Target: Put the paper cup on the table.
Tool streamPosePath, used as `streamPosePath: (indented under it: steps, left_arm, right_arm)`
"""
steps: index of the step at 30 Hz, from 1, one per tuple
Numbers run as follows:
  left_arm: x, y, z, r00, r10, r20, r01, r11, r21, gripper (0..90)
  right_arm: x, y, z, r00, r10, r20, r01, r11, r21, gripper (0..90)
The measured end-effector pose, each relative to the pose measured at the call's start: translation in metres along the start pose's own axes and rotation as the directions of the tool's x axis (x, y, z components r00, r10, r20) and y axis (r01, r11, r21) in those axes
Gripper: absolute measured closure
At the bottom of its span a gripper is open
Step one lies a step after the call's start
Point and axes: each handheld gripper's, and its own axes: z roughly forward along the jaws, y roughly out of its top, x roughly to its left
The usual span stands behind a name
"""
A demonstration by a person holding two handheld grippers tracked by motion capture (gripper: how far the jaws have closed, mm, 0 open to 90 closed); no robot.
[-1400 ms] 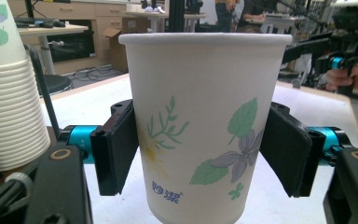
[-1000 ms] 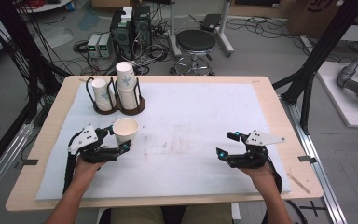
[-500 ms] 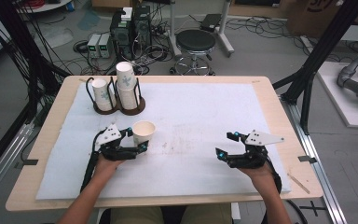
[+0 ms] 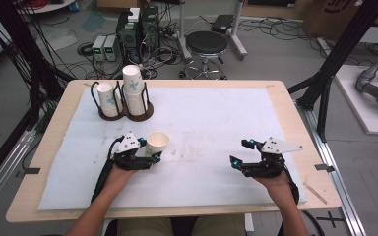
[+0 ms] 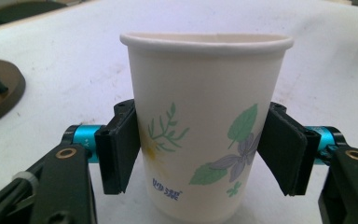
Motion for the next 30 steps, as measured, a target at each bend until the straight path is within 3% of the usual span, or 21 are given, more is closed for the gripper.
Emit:
streamPosePath:
  steps: [5, 6, 10, 15, 17, 19, 25, 30]
  left_arm:
    - [0.001, -0.003, -0.006, 0.9998, -0.018, -0.004, 0.019, 0.9991, 0.038, 33.4]
    - [0.000, -0.003, -0.008, 0.9998, -0.021, -0.003, 0.021, 0.9978, 0.064, 33.4]
    - [-0.002, -0.003, -0.011, 0.9999, -0.012, -0.012, 0.013, 0.9947, 0.102, 33.3]
    - [-0.003, -0.004, -0.010, 0.9994, -0.030, -0.018, 0.032, 0.9932, 0.112, 30.9]
    - [-0.003, -0.004, -0.010, 0.9992, -0.036, -0.019, 0.038, 0.9924, 0.117, 24.7]
    - [-0.004, -0.005, -0.011, 0.9972, -0.075, -0.007, 0.075, 0.9924, 0.097, 16.4]
    - [-0.006, -0.001, -0.023, 0.9974, -0.071, 0.009, 0.071, 0.9957, 0.060, 16.0]
    - [-0.005, 0.000, -0.043, 0.9974, -0.069, 0.020, 0.068, 0.9973, 0.028, 15.8]
  right_arm:
    - [0.000, 0.000, 0.000, 1.0000, 0.003, -0.001, -0.003, 1.000, 0.004, 22.2]
    - [0.000, 0.000, 0.000, 1.0000, 0.003, -0.003, -0.003, 1.000, 0.003, 22.2]
    - [0.000, 0.000, 0.001, 1.0000, 0.002, -0.005, -0.002, 1.000, 0.006, 22.2]
    - [0.001, 0.000, 0.001, 1.0000, 0.002, -0.008, -0.002, 1.000, 0.007, 22.2]
    - [0.000, 0.000, 0.001, 1.0000, 0.002, -0.007, -0.002, 1.000, 0.005, 22.3]
    - [0.000, 0.000, 0.001, 1.0000, 0.002, -0.006, -0.002, 1.000, 0.006, 22.2]
    - [-0.001, -0.001, 0.000, 0.9999, 0.009, -0.004, -0.009, 1.000, 0.009, 22.2]
    - [-0.001, -0.001, -0.001, 1.0000, 0.005, -0.004, -0.005, 1.000, 0.009, 22.3]
